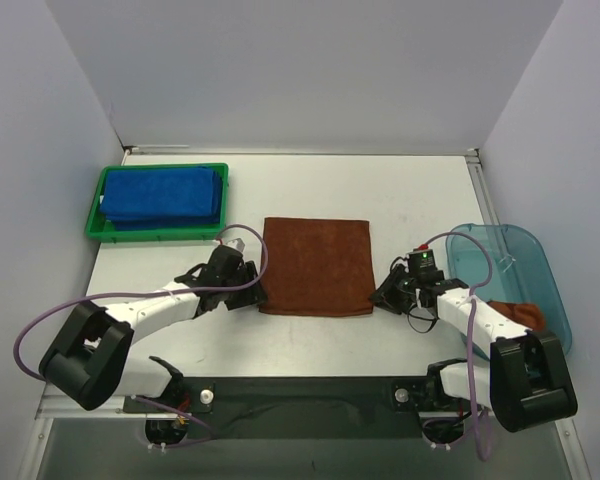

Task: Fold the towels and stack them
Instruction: Fold the towel

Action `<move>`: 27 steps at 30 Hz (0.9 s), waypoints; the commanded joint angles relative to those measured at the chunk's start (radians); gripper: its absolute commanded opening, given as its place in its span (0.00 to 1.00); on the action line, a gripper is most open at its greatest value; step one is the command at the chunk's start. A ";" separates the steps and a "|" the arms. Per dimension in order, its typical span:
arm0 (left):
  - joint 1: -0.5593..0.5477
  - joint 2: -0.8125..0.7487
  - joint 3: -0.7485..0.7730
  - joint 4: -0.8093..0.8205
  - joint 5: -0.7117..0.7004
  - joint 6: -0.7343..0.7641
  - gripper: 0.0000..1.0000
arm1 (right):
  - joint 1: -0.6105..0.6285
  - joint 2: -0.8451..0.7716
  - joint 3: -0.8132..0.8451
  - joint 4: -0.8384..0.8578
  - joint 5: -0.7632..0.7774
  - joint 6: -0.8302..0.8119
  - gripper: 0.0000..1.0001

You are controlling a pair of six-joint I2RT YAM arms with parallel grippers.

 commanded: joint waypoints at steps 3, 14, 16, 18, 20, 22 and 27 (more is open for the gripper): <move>-0.011 0.008 0.032 -0.001 -0.017 0.019 0.58 | 0.016 -0.023 0.022 -0.056 0.013 -0.009 0.17; -0.020 0.011 0.042 -0.014 -0.025 0.028 0.56 | 0.036 -0.038 0.061 -0.090 0.026 -0.021 0.04; -0.022 0.015 0.047 -0.019 -0.027 0.034 0.56 | 0.042 -0.041 0.075 -0.099 0.026 -0.023 0.04; -0.022 0.020 0.053 -0.024 -0.028 0.036 0.56 | 0.044 -0.041 0.088 -0.107 0.026 -0.029 0.03; -0.024 0.021 0.058 -0.025 -0.028 0.039 0.56 | 0.048 -0.041 0.095 -0.113 0.033 -0.029 0.04; -0.024 0.023 0.061 -0.027 -0.030 0.042 0.56 | 0.050 -0.041 0.100 -0.118 0.036 -0.034 0.04; -0.025 0.031 0.073 -0.027 -0.028 0.042 0.49 | 0.053 -0.034 0.097 -0.118 0.040 -0.037 0.03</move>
